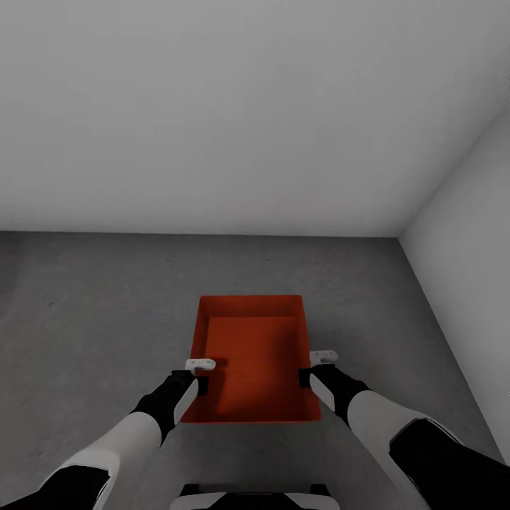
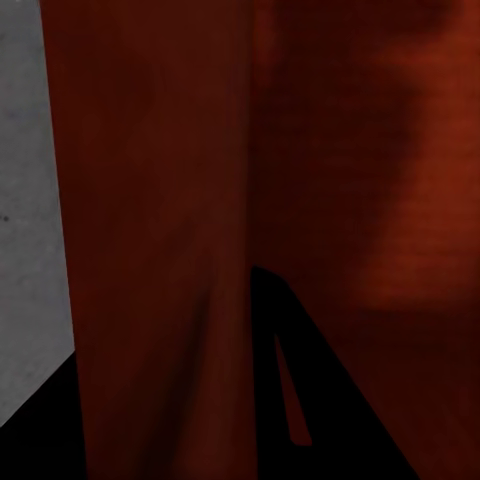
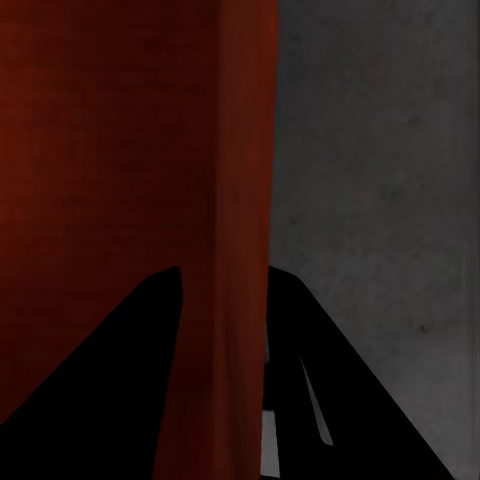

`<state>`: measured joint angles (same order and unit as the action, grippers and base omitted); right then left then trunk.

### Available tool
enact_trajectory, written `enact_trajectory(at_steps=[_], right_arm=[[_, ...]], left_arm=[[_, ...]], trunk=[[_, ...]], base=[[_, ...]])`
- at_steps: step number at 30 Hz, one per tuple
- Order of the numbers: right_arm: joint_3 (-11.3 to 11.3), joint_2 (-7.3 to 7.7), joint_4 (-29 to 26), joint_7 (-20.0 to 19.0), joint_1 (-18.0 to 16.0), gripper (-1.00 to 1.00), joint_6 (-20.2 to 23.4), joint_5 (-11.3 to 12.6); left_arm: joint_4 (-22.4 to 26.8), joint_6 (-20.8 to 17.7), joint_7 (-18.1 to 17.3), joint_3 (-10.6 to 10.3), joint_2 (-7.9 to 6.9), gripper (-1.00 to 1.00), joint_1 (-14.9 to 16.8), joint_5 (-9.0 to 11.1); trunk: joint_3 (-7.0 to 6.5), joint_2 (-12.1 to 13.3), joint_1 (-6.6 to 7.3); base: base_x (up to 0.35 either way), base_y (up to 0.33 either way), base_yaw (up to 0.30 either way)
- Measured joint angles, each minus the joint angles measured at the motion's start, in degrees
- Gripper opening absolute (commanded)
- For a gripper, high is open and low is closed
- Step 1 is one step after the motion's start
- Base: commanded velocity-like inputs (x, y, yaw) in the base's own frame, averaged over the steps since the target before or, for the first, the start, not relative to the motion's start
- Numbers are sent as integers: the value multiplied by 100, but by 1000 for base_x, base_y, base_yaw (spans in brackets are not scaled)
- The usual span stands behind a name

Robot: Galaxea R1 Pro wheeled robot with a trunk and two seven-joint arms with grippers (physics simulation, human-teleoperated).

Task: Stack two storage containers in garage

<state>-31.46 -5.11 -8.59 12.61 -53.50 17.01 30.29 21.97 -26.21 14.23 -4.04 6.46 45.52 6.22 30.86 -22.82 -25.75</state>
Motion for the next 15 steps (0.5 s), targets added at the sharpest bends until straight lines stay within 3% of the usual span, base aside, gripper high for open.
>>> enact_trajectory(at_steps=[15], right_arm=[[-10, 5, 1, -5, 0, -100, -25, 10]], left_arm=[[-1, 23, 15, -17, 1, -100, 0, 27]], trunk=[[0, 0, 0]], base=[[0, -3, 0]])
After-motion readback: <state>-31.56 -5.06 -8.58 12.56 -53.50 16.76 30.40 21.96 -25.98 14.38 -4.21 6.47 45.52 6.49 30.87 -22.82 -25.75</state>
